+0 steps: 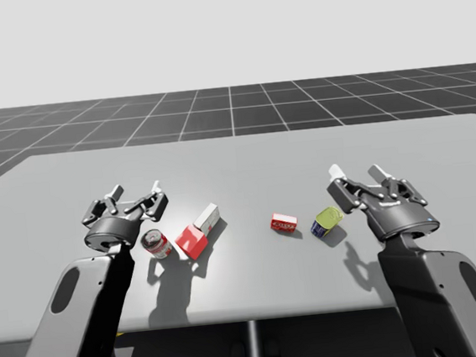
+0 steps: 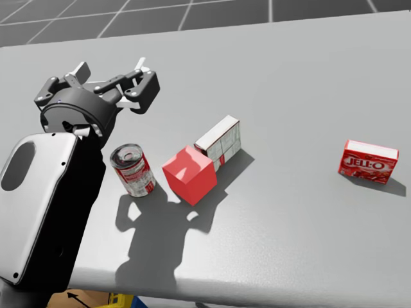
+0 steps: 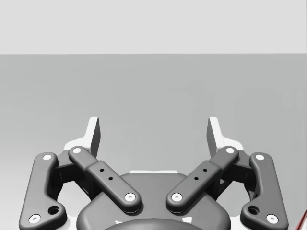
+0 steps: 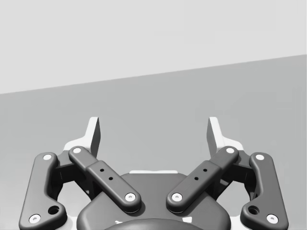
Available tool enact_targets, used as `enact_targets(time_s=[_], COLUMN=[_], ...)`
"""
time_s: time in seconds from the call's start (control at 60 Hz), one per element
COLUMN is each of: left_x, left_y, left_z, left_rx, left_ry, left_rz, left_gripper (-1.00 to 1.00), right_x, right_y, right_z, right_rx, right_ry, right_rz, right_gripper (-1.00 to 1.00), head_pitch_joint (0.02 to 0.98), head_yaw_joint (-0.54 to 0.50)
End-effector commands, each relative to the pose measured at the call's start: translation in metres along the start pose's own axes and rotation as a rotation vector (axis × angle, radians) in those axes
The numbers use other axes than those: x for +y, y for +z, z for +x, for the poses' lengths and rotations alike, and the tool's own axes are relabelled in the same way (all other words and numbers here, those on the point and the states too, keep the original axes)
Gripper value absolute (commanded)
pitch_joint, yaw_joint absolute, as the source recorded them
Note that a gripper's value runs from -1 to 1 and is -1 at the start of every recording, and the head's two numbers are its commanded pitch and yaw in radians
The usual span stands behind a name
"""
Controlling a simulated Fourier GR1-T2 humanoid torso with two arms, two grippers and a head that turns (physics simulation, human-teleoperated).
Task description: Find the red cube and pick it up.
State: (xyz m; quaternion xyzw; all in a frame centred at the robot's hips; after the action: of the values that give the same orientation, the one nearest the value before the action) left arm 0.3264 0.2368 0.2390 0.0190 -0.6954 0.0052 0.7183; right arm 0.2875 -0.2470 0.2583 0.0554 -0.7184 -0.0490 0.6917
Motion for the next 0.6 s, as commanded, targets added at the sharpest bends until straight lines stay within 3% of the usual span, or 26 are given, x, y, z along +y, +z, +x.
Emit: enact_targets(time_s=[0.017, 0.167, 0.25, 0.283, 0.383, 0.55, 0.6], left_x=[0.0, -0.002, -0.002, -0.003, -0.005, -0.014, -0.015], left_y=[-0.001, -0.001, 0.002, 0.004, 0.013, 0.045, 0.052], left_z=[-0.001, 0.0, 0.003, 0.006, 0.014, 0.028, 0.028], left_rx=[0.002, 0.005, 0.008, 0.017, 0.034, 0.054, 0.067], left_ry=[-0.003, 0.002, 0.024, 0.056, 0.074, 0.052, 0.062], left_rz=[-0.004, -0.003, -0.015, -0.036, -0.077, -0.123, -0.134], left_gripper=[-1.0, -1.0, -1.0, -1.0, -1.0, -1.0, -1.0], right_x=[0.002, 0.002, 0.002, 0.002, 0.002, 0.003, 0.003], right_y=[0.0, 0.0, 0.0, -0.001, -0.001, -0.001, -0.001], right_z=[-0.002, -0.003, -0.003, -0.004, -0.005, -0.006, -0.006], right_rx=[0.007, 0.01, 0.011, 0.01, 0.014, 0.014, 0.015], right_ry=[0.004, 0.011, 0.013, 0.016, 0.023, 0.037, 0.037], right_rz=[0.003, 0.001, -0.001, -0.002, -0.005, -0.009, -0.01], right_gripper=[-1.0, -1.0, -1.0, -1.0, -1.0, -1.0, -1.0], head_pitch_joint=[0.842, 0.852, 0.851, 0.85, 0.845, 0.841, 0.842], head_yaw_joint=[0.24, 0.26, 0.26, 0.26, 0.27, 0.28, 0.28])
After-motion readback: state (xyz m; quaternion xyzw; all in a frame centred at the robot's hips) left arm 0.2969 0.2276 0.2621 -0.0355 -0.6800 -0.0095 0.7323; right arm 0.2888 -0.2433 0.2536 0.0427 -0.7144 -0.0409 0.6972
